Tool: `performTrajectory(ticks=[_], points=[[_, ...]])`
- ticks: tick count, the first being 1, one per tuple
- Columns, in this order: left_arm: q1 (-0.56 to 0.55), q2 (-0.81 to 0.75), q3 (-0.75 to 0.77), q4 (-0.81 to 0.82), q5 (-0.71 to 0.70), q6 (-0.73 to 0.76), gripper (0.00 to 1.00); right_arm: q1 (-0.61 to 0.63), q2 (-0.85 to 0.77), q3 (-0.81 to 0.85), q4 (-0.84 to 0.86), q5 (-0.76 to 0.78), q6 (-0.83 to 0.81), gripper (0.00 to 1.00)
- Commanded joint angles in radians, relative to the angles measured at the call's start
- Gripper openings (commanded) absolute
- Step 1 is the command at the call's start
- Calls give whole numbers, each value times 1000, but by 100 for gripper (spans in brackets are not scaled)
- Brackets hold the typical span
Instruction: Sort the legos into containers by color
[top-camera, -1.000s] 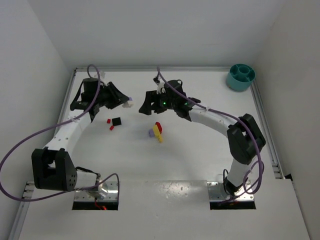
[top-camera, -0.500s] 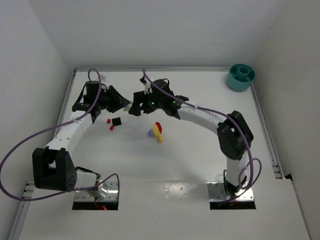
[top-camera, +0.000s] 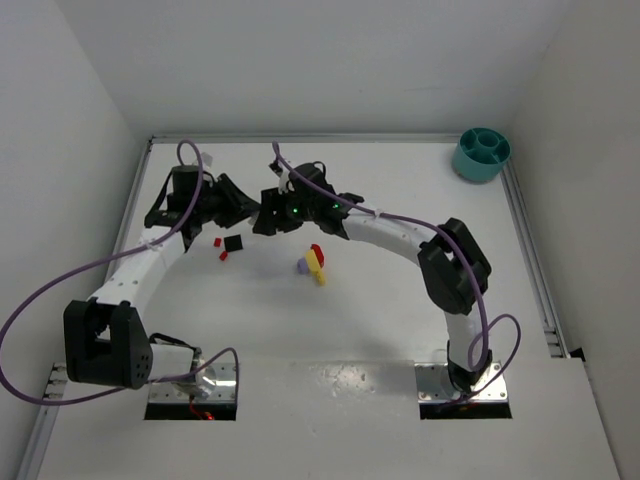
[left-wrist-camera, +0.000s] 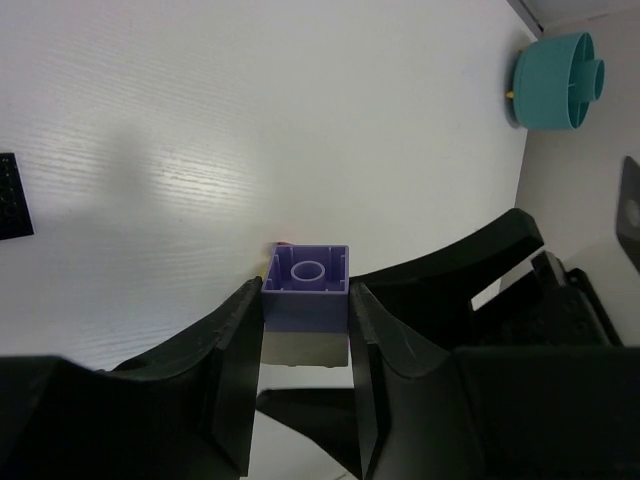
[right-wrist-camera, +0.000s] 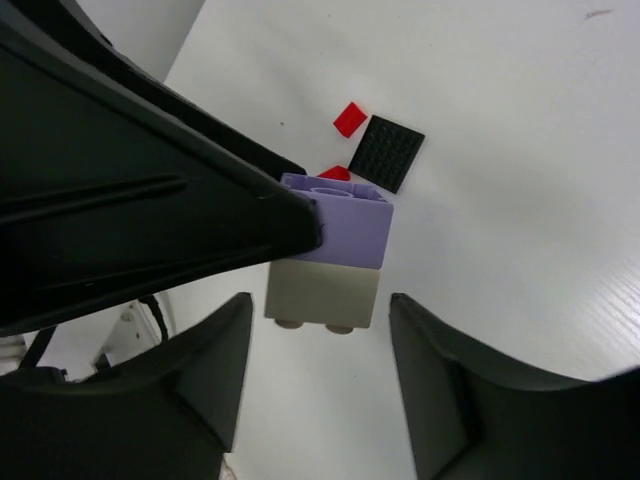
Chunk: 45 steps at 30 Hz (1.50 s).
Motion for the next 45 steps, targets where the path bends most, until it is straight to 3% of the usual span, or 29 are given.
performTrajectory(ticks=[1,3,6,9,10,14,29,32,41,45], points=[[-15,-39,-11,41,28,-16,0,7,0,36,16,4,21,53],[-15,-39,-11,41,29,-16,0,7,9,45,16,4,30,45],[-15,-49,-20,41,29,-16,0,7,9,55,7,24,30,45],[-15,-58,-40,51,29,-16,0,7,9,55,7,13,30,52],[-15,-58,-40,51,29,-16,0,7,9,64,7,13,30,59],[-15,-58,-49,51,19,-16,0,7,9,64,7,13,30,61],[16,-55,-77,69,-1,-16,0,7,-23,15,35,-30,10,10],[60,-21,-22,58,-10,-7,0,7,-61,-55,61,-40,10,5],[126,-19,26,58,-63,61,0,-4,-189,-257,67,-39,-74,4],[76,-19,7,9,-72,241,0,-43,-273,-258,-31,153,-264,4]])
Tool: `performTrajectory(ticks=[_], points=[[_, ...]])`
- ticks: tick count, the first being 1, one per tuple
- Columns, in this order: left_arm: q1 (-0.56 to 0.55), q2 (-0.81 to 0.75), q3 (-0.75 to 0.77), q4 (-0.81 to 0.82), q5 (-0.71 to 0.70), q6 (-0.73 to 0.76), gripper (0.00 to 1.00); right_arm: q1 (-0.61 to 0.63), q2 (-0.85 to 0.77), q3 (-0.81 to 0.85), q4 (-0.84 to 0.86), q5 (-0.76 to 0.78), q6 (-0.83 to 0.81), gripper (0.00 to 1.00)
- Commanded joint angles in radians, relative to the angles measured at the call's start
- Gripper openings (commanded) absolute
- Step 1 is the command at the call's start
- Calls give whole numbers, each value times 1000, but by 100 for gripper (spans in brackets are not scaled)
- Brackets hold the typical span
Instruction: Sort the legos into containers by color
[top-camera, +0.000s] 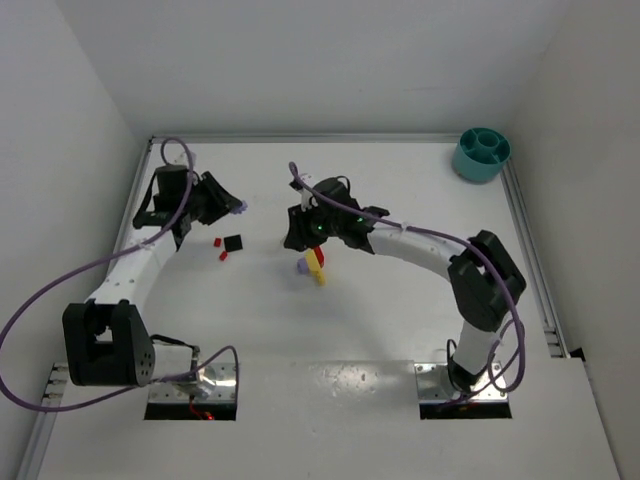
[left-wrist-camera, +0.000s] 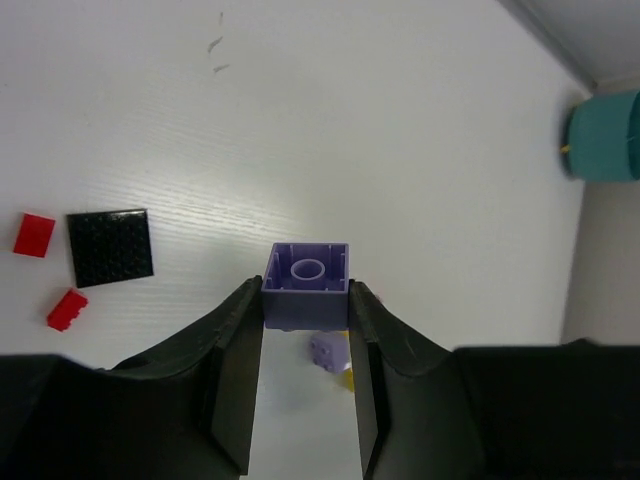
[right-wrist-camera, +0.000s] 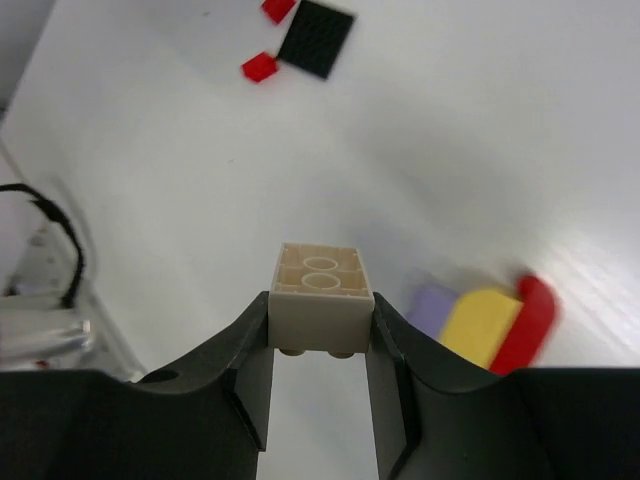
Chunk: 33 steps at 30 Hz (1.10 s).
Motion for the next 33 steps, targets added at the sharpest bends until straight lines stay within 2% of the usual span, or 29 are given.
performTrajectory(ticks=[1,3,5,8,12,13,16,18,22,28,30,32,33], points=[[-56,-12,-11,-28,-29,187,0,-41,-116,14,-53,158,-178,4],[-66,-42,-50,-28,-38,287,0,-69,-161,14,-80,252,-233,4],[-98,-84,-109,-28,-104,337,0,-87,-185,-6,-100,305,-259,3],[-162,-127,-122,-57,-199,465,0,-144,-195,6,-188,382,-270,0],[-208,-72,-82,-143,-198,619,0,-277,-147,65,-280,392,-279,0],[-208,-54,-73,-160,-149,708,0,-300,-147,75,-280,392,-279,0],[-230,4,-62,-211,-108,817,0,-389,-127,97,-291,372,-302,0],[-283,38,-73,-220,-132,845,0,-434,-101,133,-309,372,-302,0],[-369,98,-108,-209,-230,903,8,-564,-41,212,-334,372,-315,0],[-435,110,-186,-143,-365,916,9,-666,86,397,-386,381,-276,0],[-435,110,-196,-122,-379,925,13,-687,141,465,-386,408,-276,0],[-435,122,-196,-122,-379,925,25,-716,190,559,-403,439,-267,0],[-435,122,-196,-122,-379,934,34,-716,245,598,-413,453,-267,0]])
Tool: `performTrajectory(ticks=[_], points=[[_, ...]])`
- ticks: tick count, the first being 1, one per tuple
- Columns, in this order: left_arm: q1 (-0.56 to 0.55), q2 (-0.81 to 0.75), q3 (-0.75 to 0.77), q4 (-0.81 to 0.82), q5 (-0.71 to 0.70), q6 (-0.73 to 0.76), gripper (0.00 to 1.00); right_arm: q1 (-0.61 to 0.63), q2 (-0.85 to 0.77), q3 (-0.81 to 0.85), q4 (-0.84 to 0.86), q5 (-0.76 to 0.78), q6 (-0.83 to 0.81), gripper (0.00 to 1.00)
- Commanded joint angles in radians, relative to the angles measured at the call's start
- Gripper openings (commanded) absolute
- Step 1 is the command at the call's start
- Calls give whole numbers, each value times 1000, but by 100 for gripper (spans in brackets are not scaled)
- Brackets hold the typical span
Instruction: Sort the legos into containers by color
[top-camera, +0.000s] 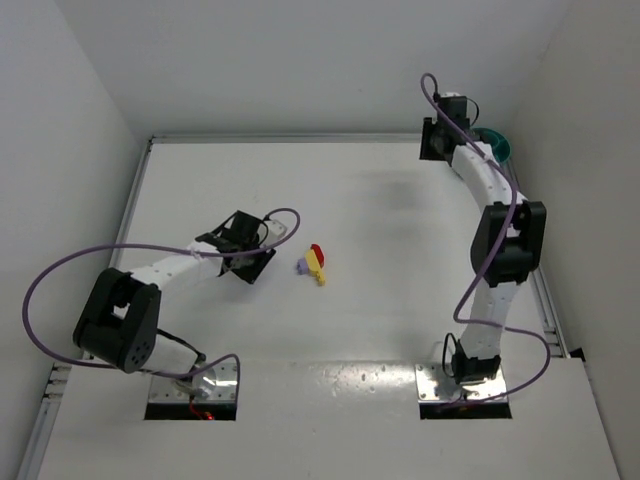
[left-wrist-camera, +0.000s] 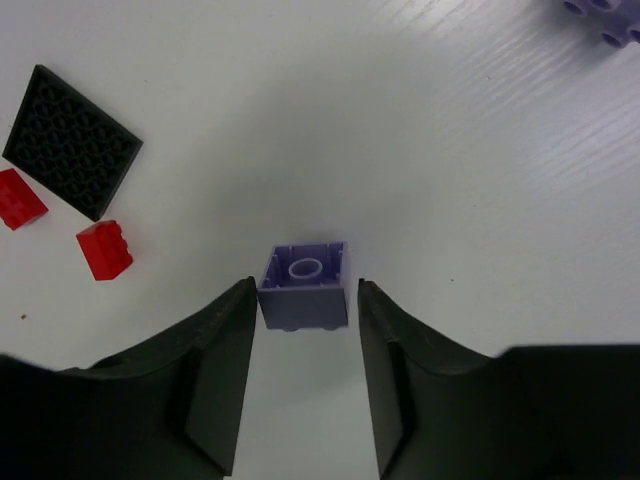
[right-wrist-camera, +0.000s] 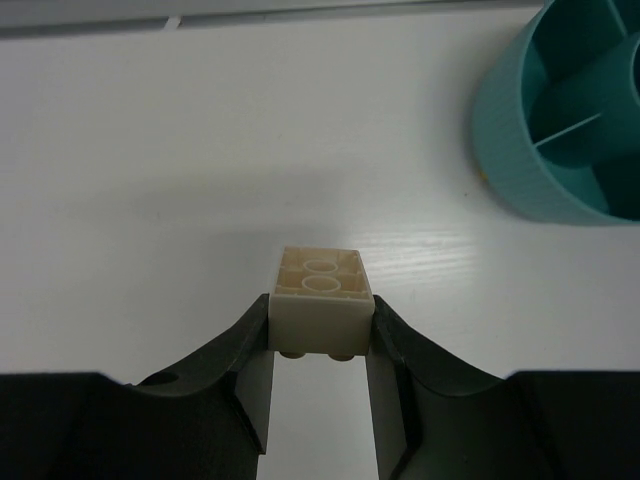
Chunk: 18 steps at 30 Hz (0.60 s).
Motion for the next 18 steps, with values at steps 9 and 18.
performTrajectory(ticks=[9,18], points=[[3,40,3,68,-8,27,79,-82,216,268,16,153,41,0],[12,0,13,88,34,8,80,-151,200,248,124,187,188,0]])
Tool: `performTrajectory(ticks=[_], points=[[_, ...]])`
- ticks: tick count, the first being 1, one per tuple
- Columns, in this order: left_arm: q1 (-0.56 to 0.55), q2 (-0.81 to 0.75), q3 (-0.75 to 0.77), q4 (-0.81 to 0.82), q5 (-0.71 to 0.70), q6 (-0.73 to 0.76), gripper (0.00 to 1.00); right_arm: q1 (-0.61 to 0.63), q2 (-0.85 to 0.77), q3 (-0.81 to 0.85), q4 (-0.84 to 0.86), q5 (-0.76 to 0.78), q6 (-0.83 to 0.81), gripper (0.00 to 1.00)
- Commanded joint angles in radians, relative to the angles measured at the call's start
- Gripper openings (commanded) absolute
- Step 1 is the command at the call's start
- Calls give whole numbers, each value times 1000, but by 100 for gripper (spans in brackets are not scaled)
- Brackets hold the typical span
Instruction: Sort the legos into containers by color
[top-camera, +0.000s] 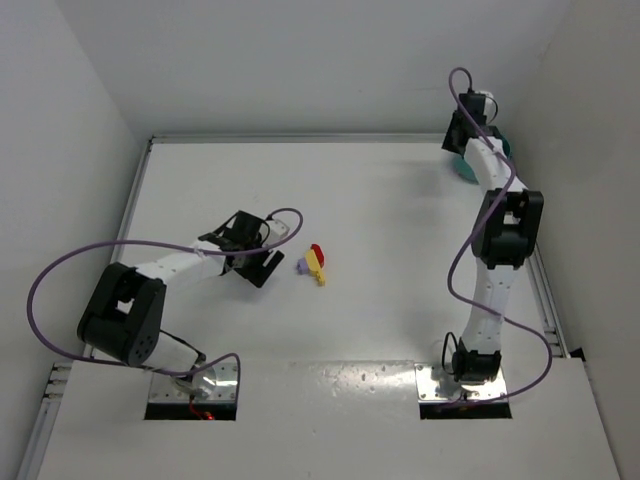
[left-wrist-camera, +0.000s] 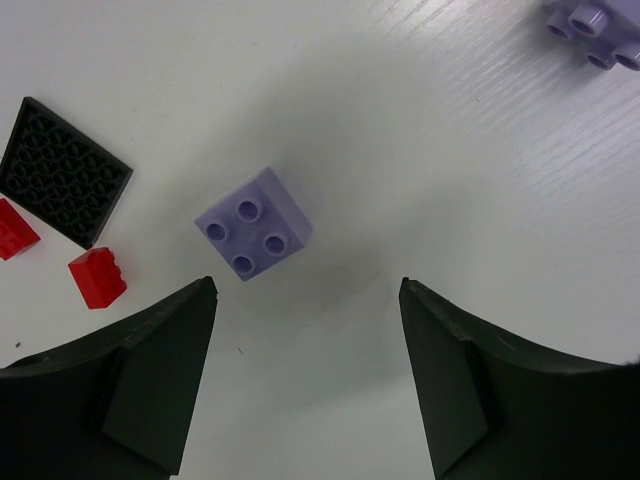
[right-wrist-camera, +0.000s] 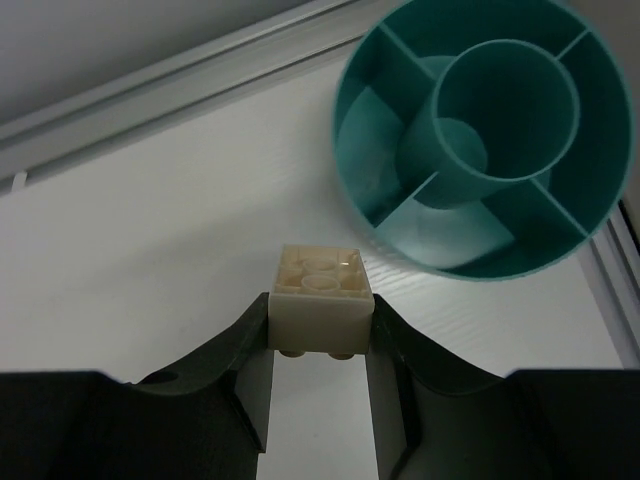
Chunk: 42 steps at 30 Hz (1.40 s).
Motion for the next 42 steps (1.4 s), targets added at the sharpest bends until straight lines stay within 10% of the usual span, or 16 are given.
performTrajectory(ticks=[1,5,6,42], points=[[9,-39,16,32,20,-13,80,-23,-33,20,80,55,75,0],[18,-49,25,32,52,-24,85,-58,-24,20,71,64,96,0],[18,-58,25,43,52,-24,99,-58,-24,20,71,64,96,0],[28,-49,5,92,43,-63,100,-163,-19,7,60,-108,96,0]])
